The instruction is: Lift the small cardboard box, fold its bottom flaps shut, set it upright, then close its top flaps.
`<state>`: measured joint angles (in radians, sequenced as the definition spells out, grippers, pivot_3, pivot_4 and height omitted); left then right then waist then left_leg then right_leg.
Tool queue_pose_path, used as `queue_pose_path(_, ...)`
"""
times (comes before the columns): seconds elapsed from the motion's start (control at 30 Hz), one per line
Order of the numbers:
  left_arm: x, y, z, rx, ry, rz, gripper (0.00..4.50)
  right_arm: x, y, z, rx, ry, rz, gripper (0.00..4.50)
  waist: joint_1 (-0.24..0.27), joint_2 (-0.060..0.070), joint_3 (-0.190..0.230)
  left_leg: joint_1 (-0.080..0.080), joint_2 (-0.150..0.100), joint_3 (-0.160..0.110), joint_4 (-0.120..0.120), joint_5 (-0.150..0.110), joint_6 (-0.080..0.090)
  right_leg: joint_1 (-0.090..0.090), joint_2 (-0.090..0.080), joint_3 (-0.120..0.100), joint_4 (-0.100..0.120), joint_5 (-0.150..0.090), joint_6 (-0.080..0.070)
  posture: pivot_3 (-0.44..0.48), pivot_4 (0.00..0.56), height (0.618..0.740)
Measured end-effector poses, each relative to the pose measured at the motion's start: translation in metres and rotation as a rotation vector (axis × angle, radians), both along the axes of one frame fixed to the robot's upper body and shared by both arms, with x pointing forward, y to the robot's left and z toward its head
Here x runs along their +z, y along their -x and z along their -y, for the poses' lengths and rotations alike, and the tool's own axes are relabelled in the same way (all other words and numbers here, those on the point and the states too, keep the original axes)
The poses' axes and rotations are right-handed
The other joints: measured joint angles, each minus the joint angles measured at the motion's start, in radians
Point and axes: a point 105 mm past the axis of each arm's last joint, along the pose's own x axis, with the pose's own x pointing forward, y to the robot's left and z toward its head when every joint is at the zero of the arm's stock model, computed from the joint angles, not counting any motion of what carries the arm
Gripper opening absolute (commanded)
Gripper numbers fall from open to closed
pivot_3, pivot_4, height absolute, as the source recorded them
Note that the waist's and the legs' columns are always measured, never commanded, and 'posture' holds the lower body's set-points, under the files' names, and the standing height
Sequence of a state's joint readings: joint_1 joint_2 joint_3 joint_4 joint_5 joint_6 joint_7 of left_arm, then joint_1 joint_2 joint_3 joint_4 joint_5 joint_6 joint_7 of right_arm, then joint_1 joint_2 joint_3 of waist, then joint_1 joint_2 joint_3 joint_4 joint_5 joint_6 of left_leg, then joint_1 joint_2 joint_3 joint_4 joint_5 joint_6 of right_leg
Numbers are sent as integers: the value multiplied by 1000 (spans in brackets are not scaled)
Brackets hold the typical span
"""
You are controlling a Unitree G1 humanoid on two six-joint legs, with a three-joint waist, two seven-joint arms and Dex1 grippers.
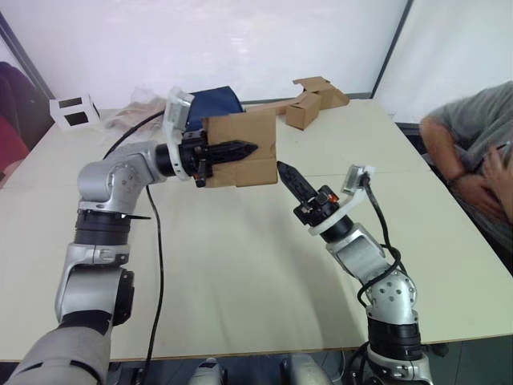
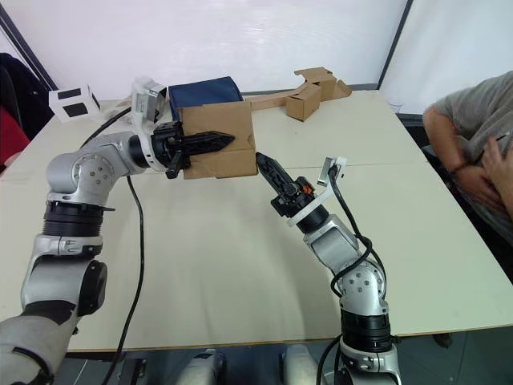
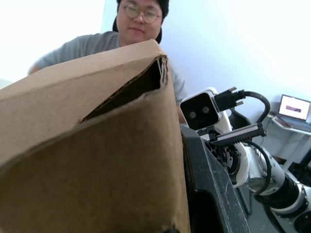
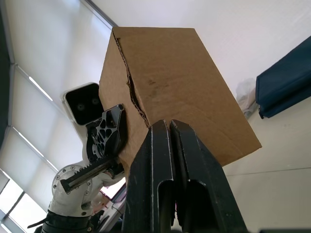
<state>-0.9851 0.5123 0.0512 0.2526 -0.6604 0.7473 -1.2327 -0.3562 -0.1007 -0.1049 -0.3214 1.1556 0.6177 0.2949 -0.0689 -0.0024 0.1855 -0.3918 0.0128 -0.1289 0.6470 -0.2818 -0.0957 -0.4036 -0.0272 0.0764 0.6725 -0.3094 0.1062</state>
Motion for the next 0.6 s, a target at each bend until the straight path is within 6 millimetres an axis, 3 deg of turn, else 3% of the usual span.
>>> queue_pose_path(0.17, -43, -11, -4, 111, -271, 15, 0, -35, -5, 28, -85, 311, -51, 66, 1, 0, 0, 0, 0, 0, 0, 0, 1, 0, 0, 0, 0, 0, 0, 0, 150, 740)
queue_pose_path(0.3, -48, -17, -7, 133, -415, 51, 0, -46, -5, 42, -107, 499, -36, 66, 0, 0, 0, 0, 0, 0, 0, 0, 1, 0, 1, 0, 0, 0, 0, 0, 150, 740)
queue_pose_path(0.4, -44, -19, -13, 118, -688, 152, 0, -55, 9, 54, -54, 844, 47, 66, 2, 0, 0, 0, -1, 0, -1, -1, 1, 1, 0, 0, -3, 0, 0, 0, 150, 740)
queue_pose_path(0.47, -45, -15, -19, 76, -830, 197, 0, -58, 17, 59, -26, 978, 97, 66, 0, 0, 0, 0, -1, 0, -1, -1, 2, 1, 1, 0, -4, 0, 0, 0, 150, 740)
queue_pose_path(0.6, -70, -3, -21, -86, -1057, 216, 0, -76, 30, 56, 52, 1130, 150, 66, 0, 0, 1, 0, 0, 0, 0, -2, 3, 1, 1, 0, -3, 0, 0, 0, 150, 740)
